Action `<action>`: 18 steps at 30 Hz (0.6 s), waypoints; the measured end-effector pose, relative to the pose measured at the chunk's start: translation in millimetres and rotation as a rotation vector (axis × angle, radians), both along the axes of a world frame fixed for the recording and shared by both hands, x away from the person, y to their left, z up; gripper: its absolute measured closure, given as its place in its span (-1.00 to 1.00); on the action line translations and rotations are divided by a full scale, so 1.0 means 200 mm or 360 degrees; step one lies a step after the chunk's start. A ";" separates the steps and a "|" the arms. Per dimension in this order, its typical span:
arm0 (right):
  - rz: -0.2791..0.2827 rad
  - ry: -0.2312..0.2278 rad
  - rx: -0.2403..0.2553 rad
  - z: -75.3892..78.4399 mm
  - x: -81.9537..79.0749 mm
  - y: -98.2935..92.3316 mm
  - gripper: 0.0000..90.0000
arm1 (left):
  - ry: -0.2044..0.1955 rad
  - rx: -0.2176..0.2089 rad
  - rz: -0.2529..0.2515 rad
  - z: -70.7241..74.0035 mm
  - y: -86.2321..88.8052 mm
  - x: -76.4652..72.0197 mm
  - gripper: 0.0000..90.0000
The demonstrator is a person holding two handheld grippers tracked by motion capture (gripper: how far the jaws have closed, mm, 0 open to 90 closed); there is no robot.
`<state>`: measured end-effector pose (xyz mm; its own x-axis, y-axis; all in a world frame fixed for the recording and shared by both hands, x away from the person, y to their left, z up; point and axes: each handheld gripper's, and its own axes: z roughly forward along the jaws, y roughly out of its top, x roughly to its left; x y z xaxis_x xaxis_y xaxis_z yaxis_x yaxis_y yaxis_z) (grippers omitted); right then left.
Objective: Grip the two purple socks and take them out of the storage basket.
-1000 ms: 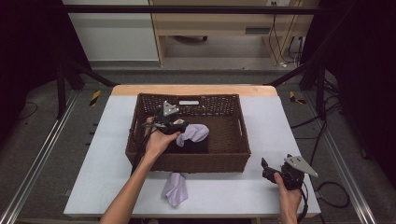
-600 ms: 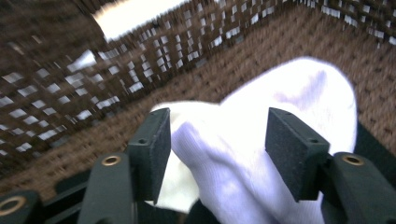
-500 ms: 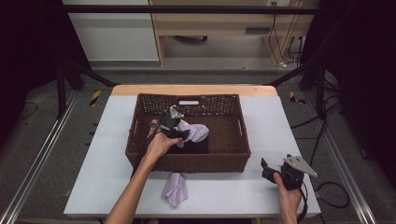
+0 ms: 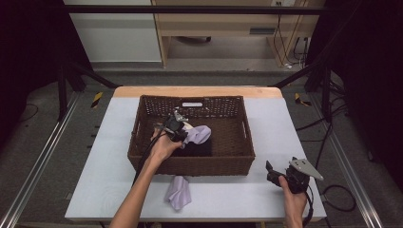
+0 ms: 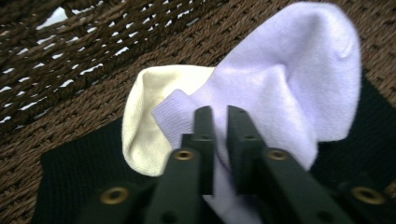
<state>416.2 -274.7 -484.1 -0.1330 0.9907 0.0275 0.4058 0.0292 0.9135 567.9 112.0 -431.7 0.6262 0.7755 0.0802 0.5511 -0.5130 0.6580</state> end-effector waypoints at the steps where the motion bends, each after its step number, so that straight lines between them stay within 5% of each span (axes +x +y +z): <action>1: 0.0001 -0.0002 0.0002 0.00 0.00 0.00 -0.92 | -0.0002 -0.0023 0.0010 0.01 0.00 -0.01 0.94; 7: -0.0004 0.0001 0.0005 0.00 0.00 0.00 -0.92 | -0.0093 -0.0143 -0.0007 0.05 0.02 -0.03 1.00; 10: -0.0008 0.0001 0.0007 0.00 0.00 0.00 -0.92 | -0.0075 -0.0119 0.0001 0.04 0.02 -0.03 0.98; 13: -0.0007 -0.0004 0.0007 0.00 0.00 0.00 -0.92 | -0.0080 -0.0181 0.0008 0.02 0.01 -0.01 0.42; 16: -0.0008 -0.0002 0.0009 0.00 0.00 0.00 -0.92 | -0.0102 -0.0101 0.0016 -0.01 0.01 0.01 -0.10; 18: -0.0007 0.0003 0.0008 0.00 0.00 0.00 -0.92 | -0.0083 -0.0091 0.0017 -0.03 0.01 0.02 -0.19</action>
<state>416.3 -275.4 -484.2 -0.1289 0.9911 0.0327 0.4074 0.0229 0.9130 572.1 113.3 -437.0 0.6140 0.7864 0.0677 0.5206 -0.4679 0.7142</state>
